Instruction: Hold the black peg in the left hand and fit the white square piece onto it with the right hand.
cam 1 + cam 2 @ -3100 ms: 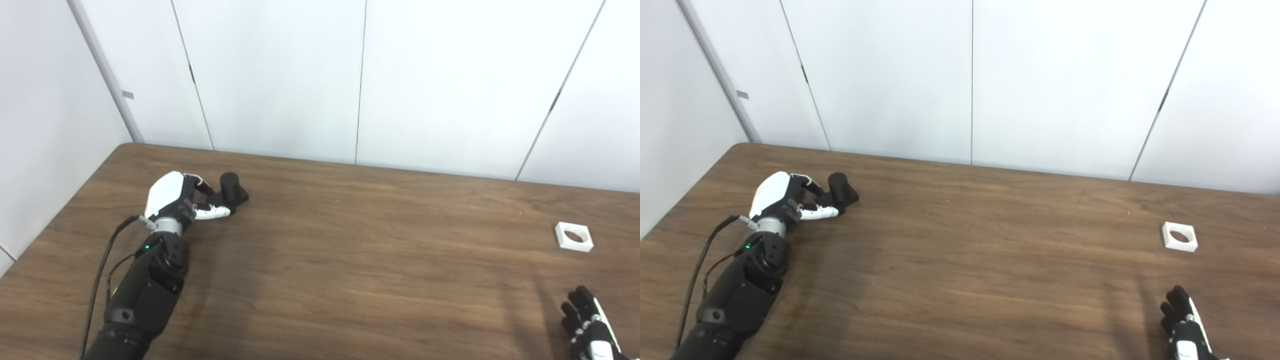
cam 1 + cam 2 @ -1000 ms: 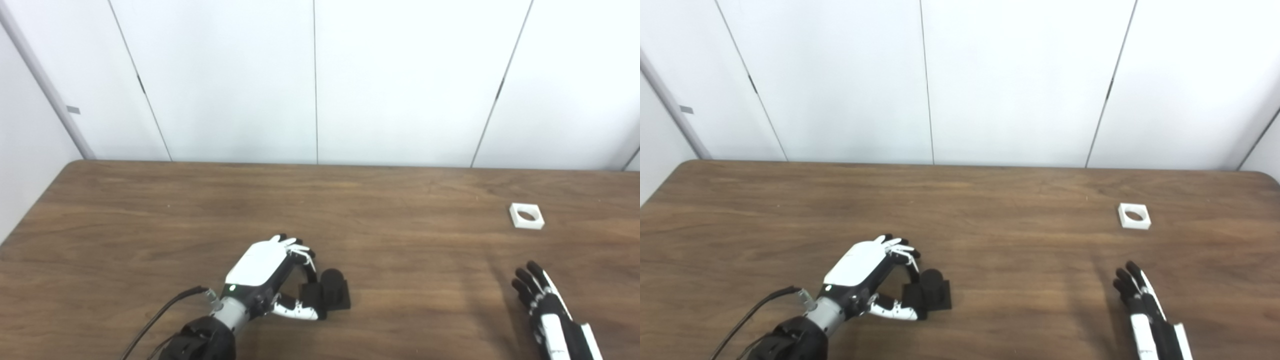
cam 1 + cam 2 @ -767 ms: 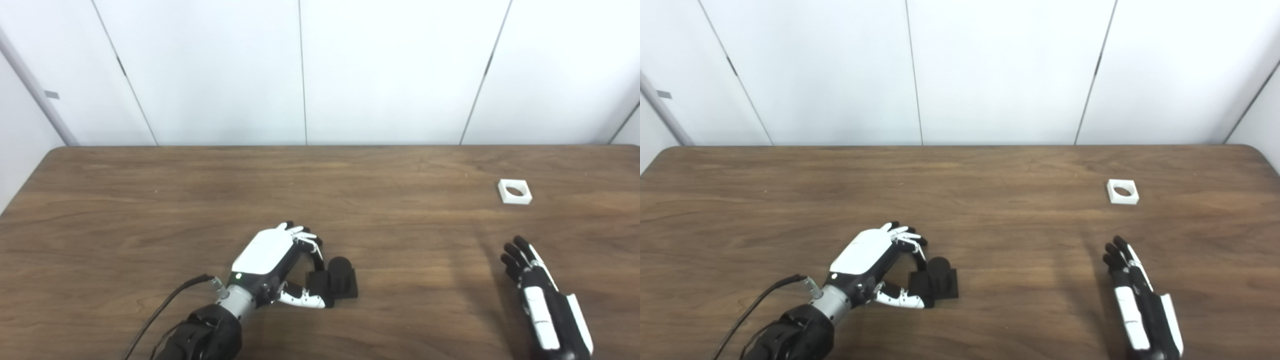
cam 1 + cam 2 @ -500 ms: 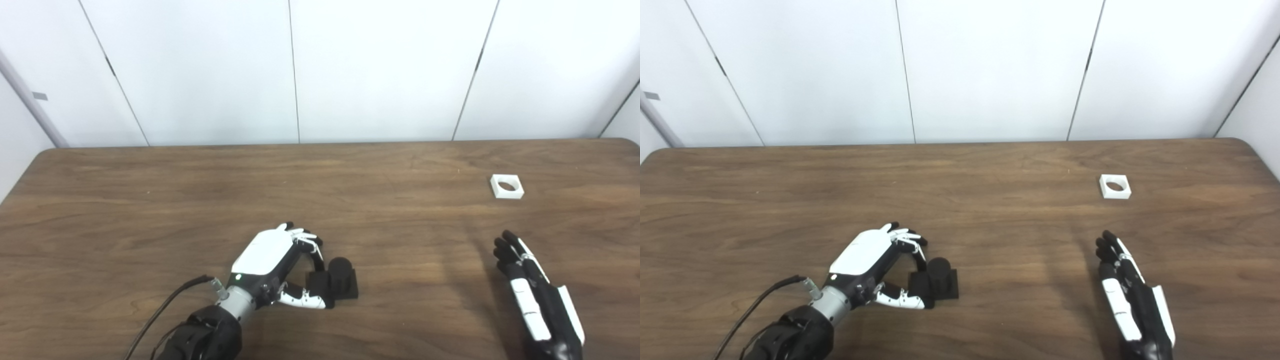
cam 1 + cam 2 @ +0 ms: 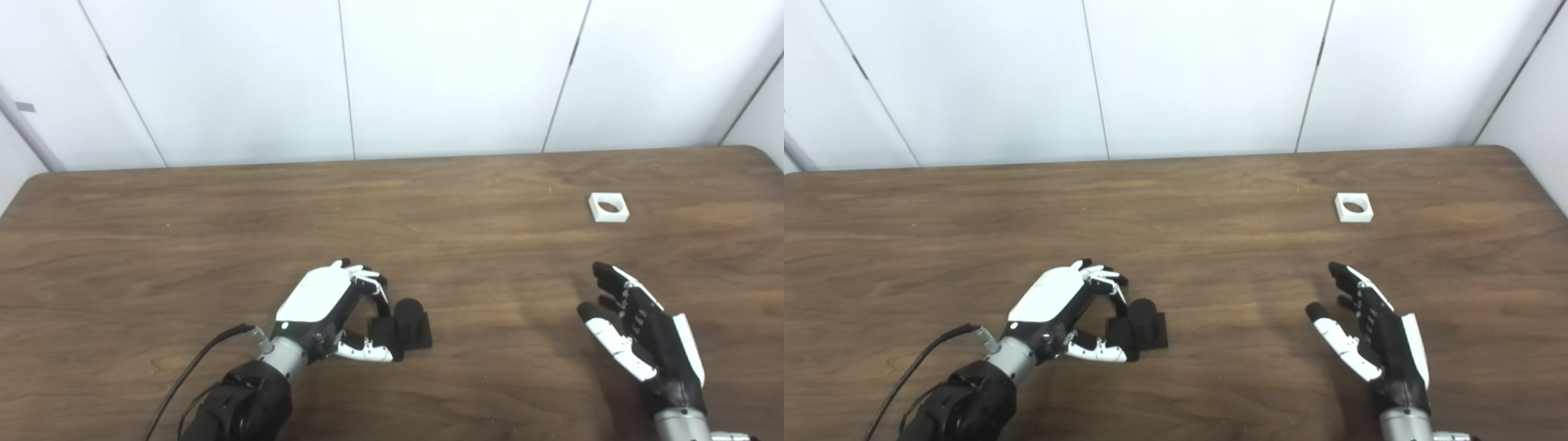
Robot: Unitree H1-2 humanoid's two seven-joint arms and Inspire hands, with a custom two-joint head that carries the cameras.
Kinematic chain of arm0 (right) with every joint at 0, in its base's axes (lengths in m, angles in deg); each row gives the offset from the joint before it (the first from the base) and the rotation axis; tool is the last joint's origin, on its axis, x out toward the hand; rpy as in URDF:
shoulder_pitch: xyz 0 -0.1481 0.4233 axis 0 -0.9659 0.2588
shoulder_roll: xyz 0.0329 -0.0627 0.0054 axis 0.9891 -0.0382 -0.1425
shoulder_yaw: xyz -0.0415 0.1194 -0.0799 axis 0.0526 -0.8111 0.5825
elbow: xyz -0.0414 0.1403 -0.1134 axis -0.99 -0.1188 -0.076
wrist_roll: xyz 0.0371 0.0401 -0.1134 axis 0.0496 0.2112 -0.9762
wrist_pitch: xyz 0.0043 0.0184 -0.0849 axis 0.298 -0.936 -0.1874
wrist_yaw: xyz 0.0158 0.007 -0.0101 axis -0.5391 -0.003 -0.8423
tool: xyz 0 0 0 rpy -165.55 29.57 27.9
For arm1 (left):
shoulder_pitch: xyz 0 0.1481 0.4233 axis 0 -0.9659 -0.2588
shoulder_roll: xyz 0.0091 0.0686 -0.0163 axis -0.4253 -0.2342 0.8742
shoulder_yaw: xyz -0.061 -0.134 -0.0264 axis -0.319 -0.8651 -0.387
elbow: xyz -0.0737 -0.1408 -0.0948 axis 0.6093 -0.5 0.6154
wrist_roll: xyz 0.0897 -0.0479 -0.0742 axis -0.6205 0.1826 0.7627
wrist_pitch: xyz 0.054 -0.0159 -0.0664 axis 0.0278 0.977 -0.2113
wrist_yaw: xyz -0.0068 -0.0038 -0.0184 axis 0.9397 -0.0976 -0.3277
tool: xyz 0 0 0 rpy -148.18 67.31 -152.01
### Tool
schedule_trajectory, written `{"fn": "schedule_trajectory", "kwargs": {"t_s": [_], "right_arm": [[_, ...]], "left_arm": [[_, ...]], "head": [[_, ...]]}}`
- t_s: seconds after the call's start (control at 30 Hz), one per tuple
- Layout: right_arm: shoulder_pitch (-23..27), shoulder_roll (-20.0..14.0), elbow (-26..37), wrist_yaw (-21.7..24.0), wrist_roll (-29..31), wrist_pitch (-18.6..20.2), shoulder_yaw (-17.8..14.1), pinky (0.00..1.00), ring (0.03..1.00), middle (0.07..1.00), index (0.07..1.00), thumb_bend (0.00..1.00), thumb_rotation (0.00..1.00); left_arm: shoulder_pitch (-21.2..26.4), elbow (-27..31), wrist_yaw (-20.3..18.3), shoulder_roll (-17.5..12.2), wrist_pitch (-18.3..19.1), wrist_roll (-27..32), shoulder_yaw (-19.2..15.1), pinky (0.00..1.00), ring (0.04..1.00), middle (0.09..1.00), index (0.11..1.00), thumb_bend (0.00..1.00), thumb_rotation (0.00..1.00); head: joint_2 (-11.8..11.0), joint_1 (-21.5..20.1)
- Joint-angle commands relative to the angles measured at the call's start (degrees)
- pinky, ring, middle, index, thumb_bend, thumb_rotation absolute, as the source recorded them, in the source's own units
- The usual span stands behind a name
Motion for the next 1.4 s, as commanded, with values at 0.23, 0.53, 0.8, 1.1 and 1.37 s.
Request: {"fn": "schedule_trajectory", "kwargs": {"t_s": [0.23,0.53,0.8,1.1,1.37], "right_arm": [[8.98,-2.43,3.54,0.99,-1.07,4.43,-3.64,0.9,0.9,0.857,0.72,0.7,0.31],[17.18,-9.0,2.25,2.3,-12.52,15.1,-3.16,0.92,0.902,0.851,0.699,0.8,0.3],[23.76,-15.93,-2.69,6.26,-20.71,18.85,0.22,0.86,0.888,0.865,0.695,0.8,0.26],[30.72,-22.45,-11.32,11.73,-27.15,20.19,3.76,0.89,0.934,0.897,0.693,0.8,0.22],[37.2,-25.7,-18.96,16.8,-31.93,20.23,6.13,0.98,0.985,0.93,0.715,0.81,0.19]], "left_arm": [[-0.39,-0.31,-2.56,-0.8,-0.58,0.23,1.03,1.0,0.894,0.805,0.485,0.52,0.05],[-0.4,0.01,-3.01,-1.99,-1.46,1.23,0.02,1.0,0.889,0.8,0.485,0.52,0.05],[-0.24,-0.17,-3.43,-2.91,-1.81,1.79,-0.44,1.0,0.892,0.803,0.485,0.52,0.05],[-0.62,-0.79,-2.53,-3.59,-3.05,2.23,-0.43,1.0,0.89,0.805,0.485,0.52,0.05],[-0.68,-0.67,-2.7,-3.84,-3.8,2.51,-0.98,1.0,0.886,0.8,0.486,0.52,0.05]], "head": [[-0.02,-2.1],[0.18,-6.48],[-0.54,-11.21],[-1.68,-13.85],[-1.62,-14.48]]}}
